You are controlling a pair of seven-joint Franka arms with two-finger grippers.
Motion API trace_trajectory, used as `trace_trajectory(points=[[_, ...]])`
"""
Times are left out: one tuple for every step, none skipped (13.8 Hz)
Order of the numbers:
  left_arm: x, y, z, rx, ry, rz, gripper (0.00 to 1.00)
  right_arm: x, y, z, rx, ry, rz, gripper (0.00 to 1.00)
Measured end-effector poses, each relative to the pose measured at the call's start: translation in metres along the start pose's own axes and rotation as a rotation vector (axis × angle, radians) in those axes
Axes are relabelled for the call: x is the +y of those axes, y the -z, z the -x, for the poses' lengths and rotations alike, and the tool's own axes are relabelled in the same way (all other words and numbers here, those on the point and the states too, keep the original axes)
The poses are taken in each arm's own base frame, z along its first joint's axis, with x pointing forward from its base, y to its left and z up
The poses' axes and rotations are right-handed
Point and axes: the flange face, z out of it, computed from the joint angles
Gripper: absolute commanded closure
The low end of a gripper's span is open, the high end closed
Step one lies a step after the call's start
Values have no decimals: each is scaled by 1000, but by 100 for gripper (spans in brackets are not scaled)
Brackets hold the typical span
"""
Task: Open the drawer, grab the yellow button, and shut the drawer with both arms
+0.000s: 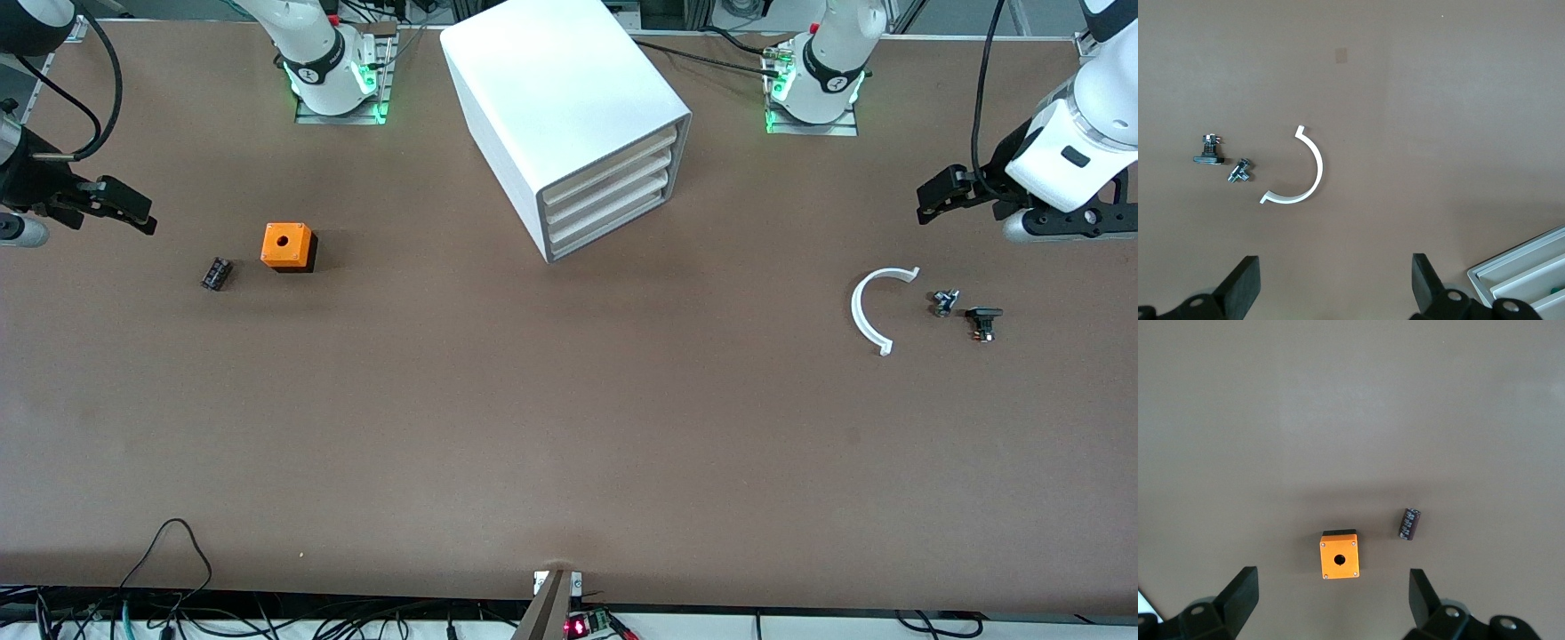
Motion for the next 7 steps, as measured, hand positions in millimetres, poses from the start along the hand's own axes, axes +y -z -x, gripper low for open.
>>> trace_trajectory(points=[[0,0,0,0,0,0,0,1,0,0,-1,-2,0,0],[0,0,0,0,-1,0,0,2,-1,0,-3,-4,0,0],[0,0,0,1,-1,0,0,3,-1,1,-3,-5,0,0],[0,1,0,3,-1,0,0,3,-1,1,-3,-5,0,0],[0,2,0,5,-1,1,0,3,-1,1,-3,-5,0,0],[1,3,0,7,-1,1,0,3,-1,1,-3,-5,0,0],[1,4,0,7,-2,1,0,3,-1,1,-3,-6,-1,0]])
